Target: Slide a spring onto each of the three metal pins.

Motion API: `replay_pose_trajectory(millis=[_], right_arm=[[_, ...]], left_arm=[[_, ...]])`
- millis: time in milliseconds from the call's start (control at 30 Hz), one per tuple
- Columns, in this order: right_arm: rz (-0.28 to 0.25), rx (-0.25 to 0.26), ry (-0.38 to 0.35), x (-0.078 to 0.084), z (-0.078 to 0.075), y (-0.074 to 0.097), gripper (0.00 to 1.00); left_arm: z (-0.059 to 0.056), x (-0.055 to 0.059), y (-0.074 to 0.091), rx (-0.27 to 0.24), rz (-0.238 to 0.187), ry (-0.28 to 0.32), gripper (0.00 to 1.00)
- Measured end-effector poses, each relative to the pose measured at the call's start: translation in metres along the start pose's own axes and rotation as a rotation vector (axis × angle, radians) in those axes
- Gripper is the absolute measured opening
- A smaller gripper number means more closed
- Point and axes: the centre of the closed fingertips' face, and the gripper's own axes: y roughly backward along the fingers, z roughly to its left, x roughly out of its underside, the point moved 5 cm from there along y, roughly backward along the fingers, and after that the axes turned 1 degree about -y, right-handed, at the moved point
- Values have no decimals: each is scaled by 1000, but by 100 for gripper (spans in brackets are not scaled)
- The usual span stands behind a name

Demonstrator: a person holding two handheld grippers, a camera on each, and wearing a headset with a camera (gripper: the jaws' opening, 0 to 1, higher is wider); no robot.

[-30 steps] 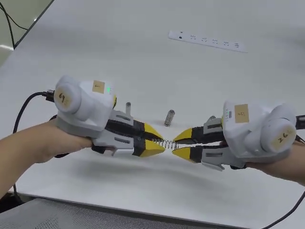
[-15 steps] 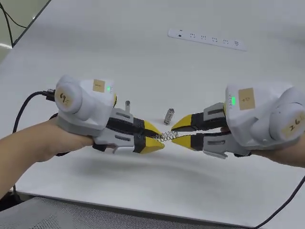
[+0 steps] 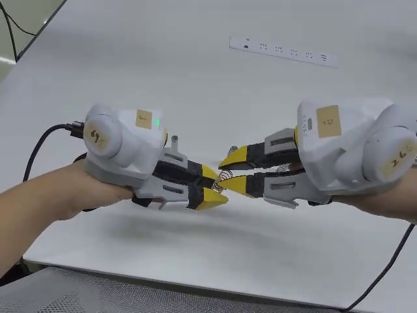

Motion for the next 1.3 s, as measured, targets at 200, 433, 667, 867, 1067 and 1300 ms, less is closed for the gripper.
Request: replay_pose_trajectory(millis=[200, 433, 667, 867, 1067, 1300], right_arm=[[-16, 24, 27, -6, 0, -5, 7], [-17, 27, 57, -7, 3, -7, 7], [-11, 21, 77, -10, 3, -11, 7], [-3, 26, 88, -9, 2, -11, 7], [7, 32, 99, -8, 1, -11, 7], [26, 41, 123, -5, -1, -12, 7]], left_arm=[[0, -2, 0, -5, -2, -7, 3], [-1, 0, 5, -16, 11, -4, 3], [-1, 1, 8, -23, 11, 22, 4], [0, 1, 10, -31, 7, 45, 9], [3, 3, 13, -51, 5, 66, 14], [6, 7, 20, -80, 10, 91, 18]])
